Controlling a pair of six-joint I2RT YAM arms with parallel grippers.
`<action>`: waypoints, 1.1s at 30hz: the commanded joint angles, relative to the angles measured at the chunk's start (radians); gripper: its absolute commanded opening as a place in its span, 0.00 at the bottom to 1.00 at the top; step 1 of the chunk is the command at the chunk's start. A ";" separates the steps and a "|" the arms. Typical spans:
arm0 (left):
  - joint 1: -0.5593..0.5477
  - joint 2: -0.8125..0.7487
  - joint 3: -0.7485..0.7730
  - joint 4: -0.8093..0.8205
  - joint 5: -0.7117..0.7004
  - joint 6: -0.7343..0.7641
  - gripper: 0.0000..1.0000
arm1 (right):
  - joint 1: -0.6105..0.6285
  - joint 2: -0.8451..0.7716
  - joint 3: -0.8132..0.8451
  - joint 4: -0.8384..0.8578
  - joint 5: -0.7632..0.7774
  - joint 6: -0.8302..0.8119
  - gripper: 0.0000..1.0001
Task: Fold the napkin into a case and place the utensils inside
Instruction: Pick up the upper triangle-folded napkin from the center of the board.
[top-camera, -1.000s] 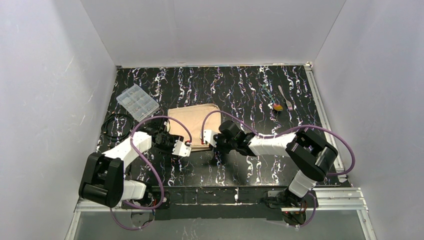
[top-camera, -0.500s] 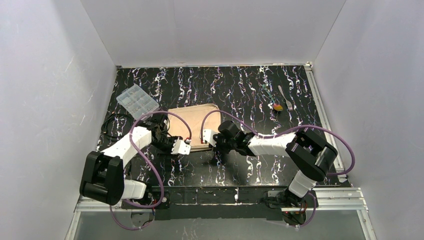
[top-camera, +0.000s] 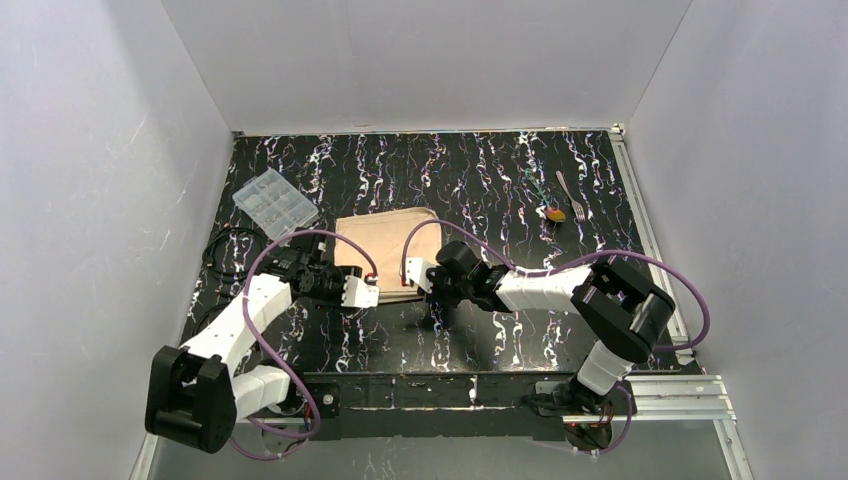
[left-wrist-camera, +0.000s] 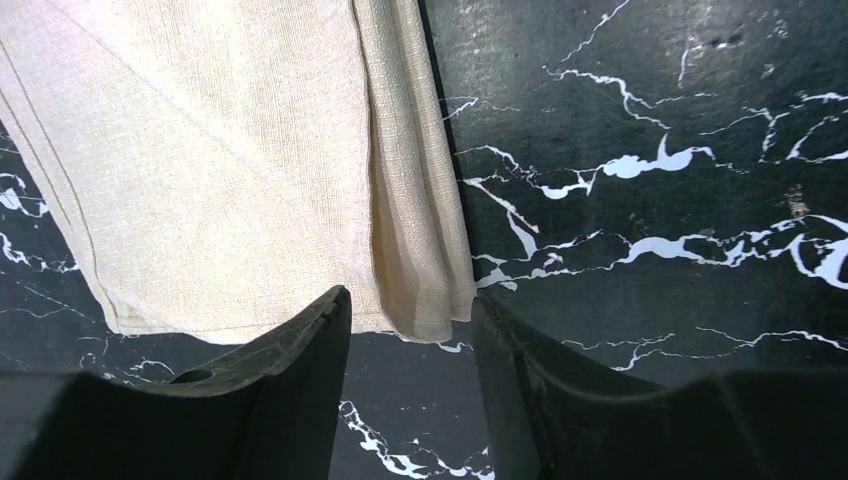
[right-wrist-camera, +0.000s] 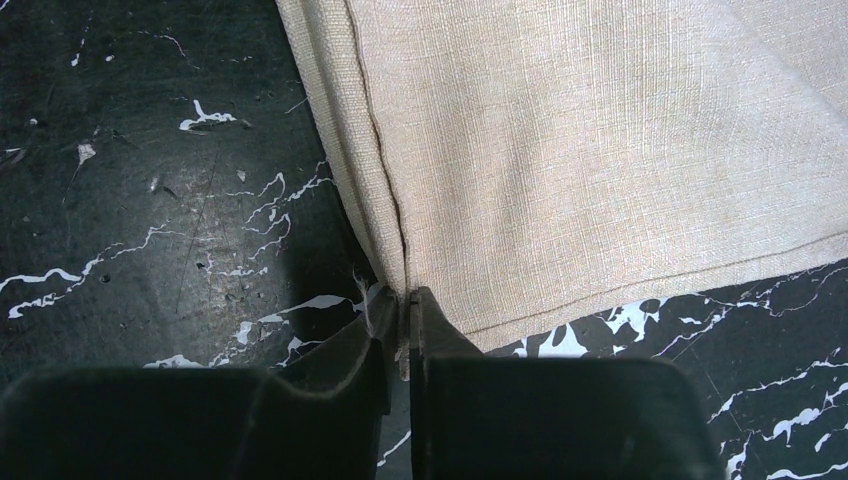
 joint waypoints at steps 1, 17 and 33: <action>0.000 -0.048 0.005 -0.081 0.074 -0.005 0.46 | 0.005 0.007 0.016 -0.039 0.007 0.017 0.16; 0.011 0.148 0.135 -0.139 0.098 0.012 0.98 | 0.007 -0.009 0.002 -0.035 -0.008 0.037 0.15; 0.013 0.214 0.019 -0.034 -0.028 0.111 0.86 | 0.011 -0.007 0.025 -0.035 -0.004 0.045 0.13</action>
